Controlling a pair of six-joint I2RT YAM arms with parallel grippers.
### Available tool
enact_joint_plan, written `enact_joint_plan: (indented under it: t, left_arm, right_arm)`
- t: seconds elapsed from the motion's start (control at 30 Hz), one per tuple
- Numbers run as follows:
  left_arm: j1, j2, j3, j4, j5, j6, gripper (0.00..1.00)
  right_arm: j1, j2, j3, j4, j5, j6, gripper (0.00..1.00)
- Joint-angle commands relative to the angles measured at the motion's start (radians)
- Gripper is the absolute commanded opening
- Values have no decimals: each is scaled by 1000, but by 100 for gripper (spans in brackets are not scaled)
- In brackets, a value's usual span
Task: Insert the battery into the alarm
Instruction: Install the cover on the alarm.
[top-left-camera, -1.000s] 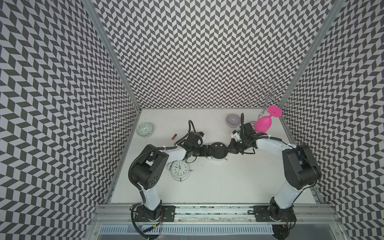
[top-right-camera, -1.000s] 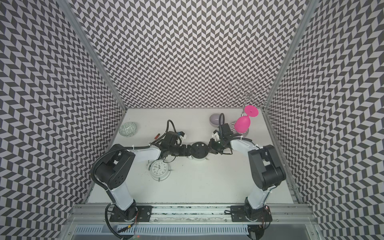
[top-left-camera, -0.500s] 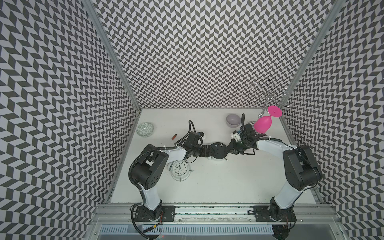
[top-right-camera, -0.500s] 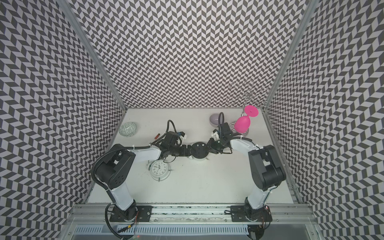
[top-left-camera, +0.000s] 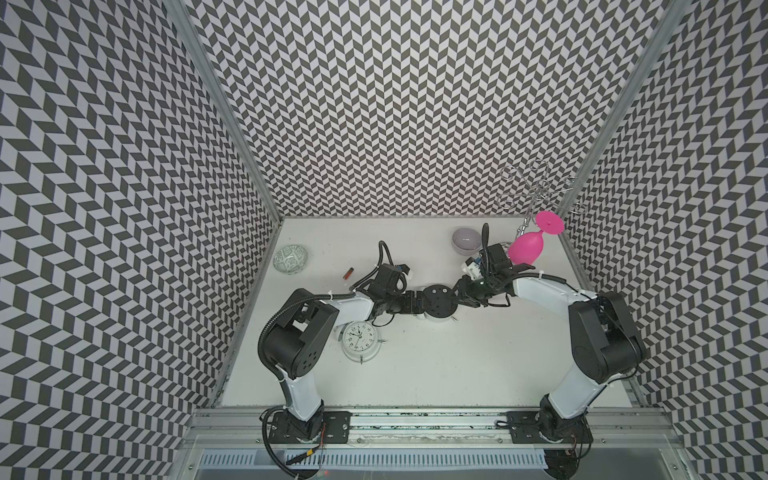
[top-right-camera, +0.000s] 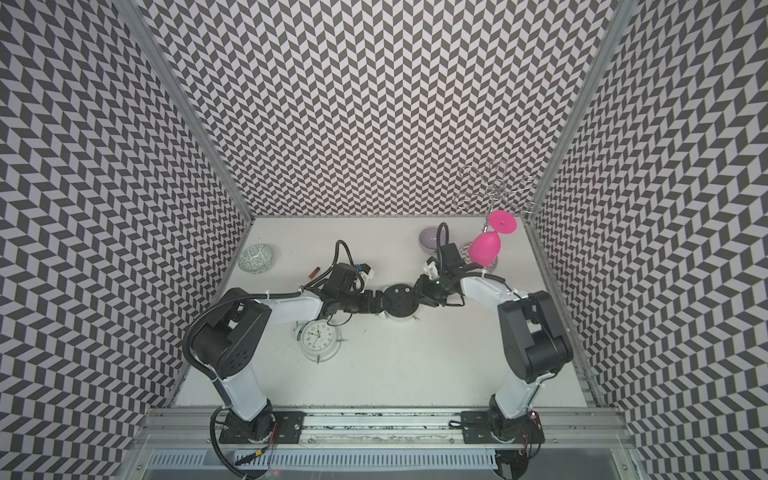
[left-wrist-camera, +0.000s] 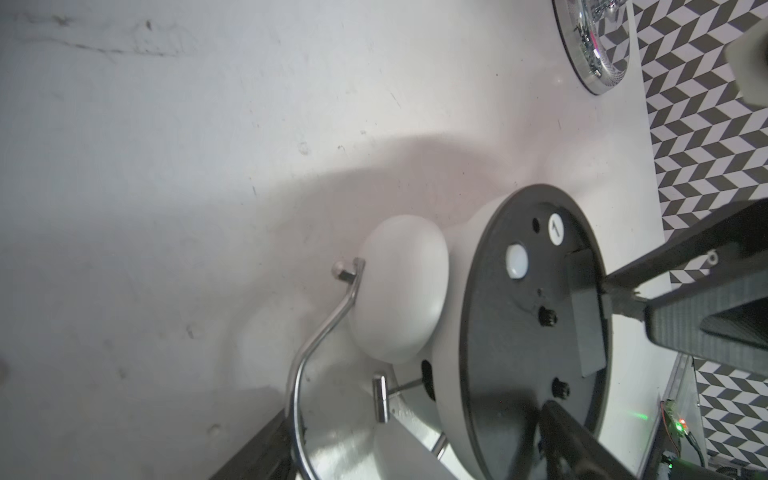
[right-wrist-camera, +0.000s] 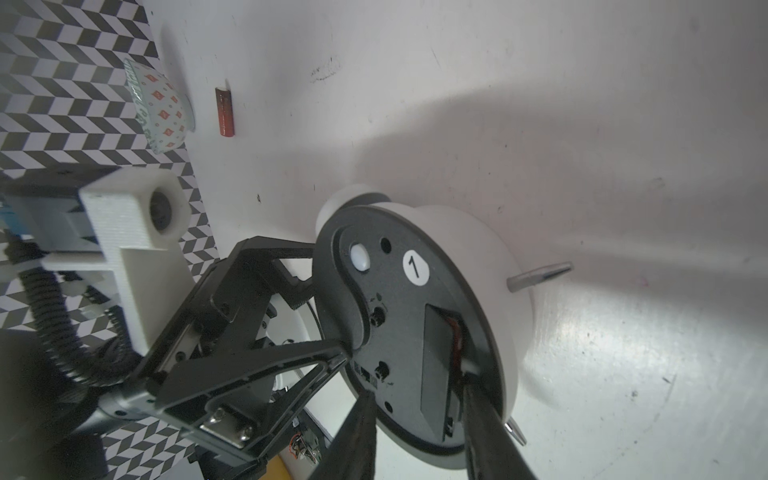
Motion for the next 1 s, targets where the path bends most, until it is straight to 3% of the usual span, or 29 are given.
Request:
enact_joint_plan:
  t: [0.0,0.23,0.5,0.97]
  left_arm:
    - [-4,20,4,-13,-15,-3,88]
    - [-3,20,7,-9,-14,-5,88]
    - [-4,17,7,-12,-16,-4,88]
    - [-4,18,6,-11,-15,-3,88]
  right_arm:
    - [-1,-29,30,-37,46,-18,38]
    - [-3,-48,39,-50,111,-21,43]
    - [-3,-1,1,-1,55,-20,47]
    - [-3,45,-42,27,53,-35,33]
